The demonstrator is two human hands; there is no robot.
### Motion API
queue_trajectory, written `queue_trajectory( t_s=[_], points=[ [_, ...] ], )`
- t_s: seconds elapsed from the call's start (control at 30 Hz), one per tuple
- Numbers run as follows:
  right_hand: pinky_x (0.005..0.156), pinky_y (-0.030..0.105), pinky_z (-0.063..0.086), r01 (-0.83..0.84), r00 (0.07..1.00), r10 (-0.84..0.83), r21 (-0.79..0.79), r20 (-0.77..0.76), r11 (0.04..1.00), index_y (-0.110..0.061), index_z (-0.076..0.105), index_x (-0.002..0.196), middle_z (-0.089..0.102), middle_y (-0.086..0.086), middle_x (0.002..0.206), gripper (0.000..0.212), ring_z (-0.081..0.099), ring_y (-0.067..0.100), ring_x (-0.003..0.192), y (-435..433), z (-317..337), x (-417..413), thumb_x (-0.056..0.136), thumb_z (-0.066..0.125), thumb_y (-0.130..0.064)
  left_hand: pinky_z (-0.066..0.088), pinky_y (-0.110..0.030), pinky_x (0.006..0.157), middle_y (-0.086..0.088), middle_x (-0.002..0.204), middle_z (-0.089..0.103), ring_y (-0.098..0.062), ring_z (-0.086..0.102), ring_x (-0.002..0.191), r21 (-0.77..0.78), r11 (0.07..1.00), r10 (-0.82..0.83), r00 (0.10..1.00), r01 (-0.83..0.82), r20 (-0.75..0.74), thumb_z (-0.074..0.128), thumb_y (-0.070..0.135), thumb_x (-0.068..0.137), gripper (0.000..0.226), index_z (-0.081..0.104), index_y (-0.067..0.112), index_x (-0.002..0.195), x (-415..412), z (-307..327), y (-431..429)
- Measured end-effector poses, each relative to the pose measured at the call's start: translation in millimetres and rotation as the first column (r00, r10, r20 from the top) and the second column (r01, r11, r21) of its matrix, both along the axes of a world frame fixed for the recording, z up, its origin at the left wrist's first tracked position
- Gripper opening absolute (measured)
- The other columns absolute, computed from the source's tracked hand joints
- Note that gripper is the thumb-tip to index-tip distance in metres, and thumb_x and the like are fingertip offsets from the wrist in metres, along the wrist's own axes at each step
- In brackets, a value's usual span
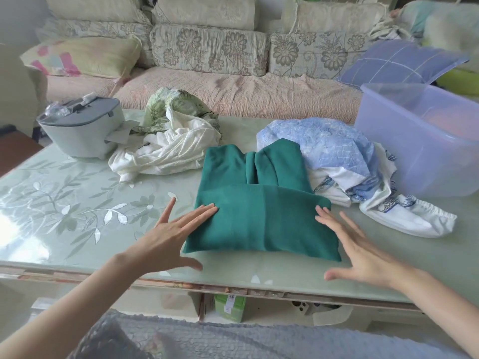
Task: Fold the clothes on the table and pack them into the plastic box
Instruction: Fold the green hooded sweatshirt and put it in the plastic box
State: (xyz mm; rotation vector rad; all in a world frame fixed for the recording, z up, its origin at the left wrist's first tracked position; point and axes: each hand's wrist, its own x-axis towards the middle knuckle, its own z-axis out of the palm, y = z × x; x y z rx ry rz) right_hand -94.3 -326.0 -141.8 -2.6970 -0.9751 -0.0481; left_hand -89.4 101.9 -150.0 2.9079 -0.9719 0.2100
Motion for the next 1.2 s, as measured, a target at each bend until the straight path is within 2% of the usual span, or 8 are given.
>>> queue_trajectory(
  t_s=[0.1,0.23,0.33,0.5,0.7,0.87,0.97,1.2],
  points=[
    [0.116,0.020,-0.006,0.053,0.994,-0.062,0.097,0.094,0.994,-0.025,0.025,0.135,0.004,-0.020,0.157,0.094,-0.004,-0.006,0.143,5.1,-11.3,6.0,0.063,0.067,-0.070,0.002,-0.043,0.119,0.009,0.150,0.034,-0.007,0.036,0.134,-0.117,0.993,0.002,0.996,0.009,0.088,0.074,0.046,0.072,0.101,0.017,0.021,0.151,1.7,-2.5,-5.5],
    [0.118,0.031,0.014,0.091,0.986,-0.118,0.210,0.119,0.973,-0.025,0.036,0.128,0.023,-0.022,0.153,0.076,0.025,0.001,0.141,8.6,-19.5,16.2,0.068,0.083,-0.030,0.007,-0.011,0.113,0.008,0.131,0.052,-0.016,0.036,0.128,-0.363,0.931,0.067,0.995,-0.035,0.077,0.081,0.011,0.060,0.088,0.042,0.021,0.139,0.0,0.9,-16.9],
    [0.118,0.027,0.015,0.154,0.976,-0.197,0.354,0.089,0.922,-0.029,0.047,0.117,0.042,-0.028,0.142,0.060,0.043,0.014,0.133,13.0,-19.5,20.3,0.069,0.078,-0.011,0.035,-0.021,0.100,0.023,0.126,0.047,-0.019,0.041,0.132,-0.517,0.831,0.148,0.978,-0.204,-0.148,0.071,0.014,0.074,0.073,0.040,0.040,0.135,-0.9,0.1,-18.1],
    [0.119,0.027,0.009,0.257,0.962,-0.255,0.654,-0.100,0.712,-0.041,0.061,0.094,0.065,-0.031,0.102,0.029,0.050,-0.013,0.112,24.2,14.0,21.7,0.075,0.074,-0.023,0.047,-0.026,0.087,0.025,0.110,0.062,-0.002,0.060,0.102,-0.762,0.587,0.136,0.961,-0.273,-0.240,0.072,0.019,0.078,0.054,0.048,0.044,0.119,1.8,13.4,-19.5],
    [0.086,0.012,0.044,0.317,0.945,-0.217,0.855,-0.246,0.409,-0.024,0.064,0.099,0.070,-0.023,0.093,0.019,0.061,-0.005,0.092,35.7,56.0,5.0,0.089,0.055,-0.010,0.047,-0.024,0.085,0.020,0.096,0.068,-0.003,0.063,0.095,-0.871,0.343,0.124,0.936,-0.352,-0.330,0.053,0.056,0.076,0.030,0.060,0.041,0.101,-4.9,44.1,-34.6],
    [0.076,0.010,0.048,0.454,0.886,-0.302,0.788,-0.351,0.417,-0.024,0.065,0.098,0.071,-0.022,0.090,0.012,0.064,-0.005,0.087,50.4,73.2,6.4,0.094,0.055,-0.024,0.041,-0.031,0.088,0.015,0.102,0.063,-0.009,0.057,0.098,-0.772,0.341,0.294,0.841,-0.536,-0.454,0.049,0.046,0.094,0.015,0.054,0.036,0.103,-3.5,61.5,-35.7],
    [0.086,0.032,0.053,0.613,0.790,-0.384,0.610,-0.477,0.502,-0.020,0.068,0.095,0.072,-0.010,0.092,0.021,0.067,0.009,0.089,52.9,65.3,28.3,0.091,0.058,-0.038,0.045,-0.038,0.084,-0.001,0.098,0.064,-0.022,0.059,0.094,-0.632,0.361,0.357,0.728,-0.686,-0.586,0.045,0.049,0.094,0.034,0.058,0.018,0.099,5.0,53.2,-33.7],
    [0.076,0.039,0.047,0.754,0.656,-0.665,0.263,-0.357,0.602,0.006,0.063,0.094,0.068,0.022,0.092,0.054,0.064,0.036,0.085,65.5,46.0,74.6,0.093,0.050,-0.047,0.036,-0.036,0.072,-0.019,0.095,0.058,-0.031,0.051,0.087,-0.341,0.488,0.617,0.594,-0.804,-0.516,0.032,0.045,0.100,0.047,0.052,0.003,0.091,46.2,46.6,-39.7]
  ],
)
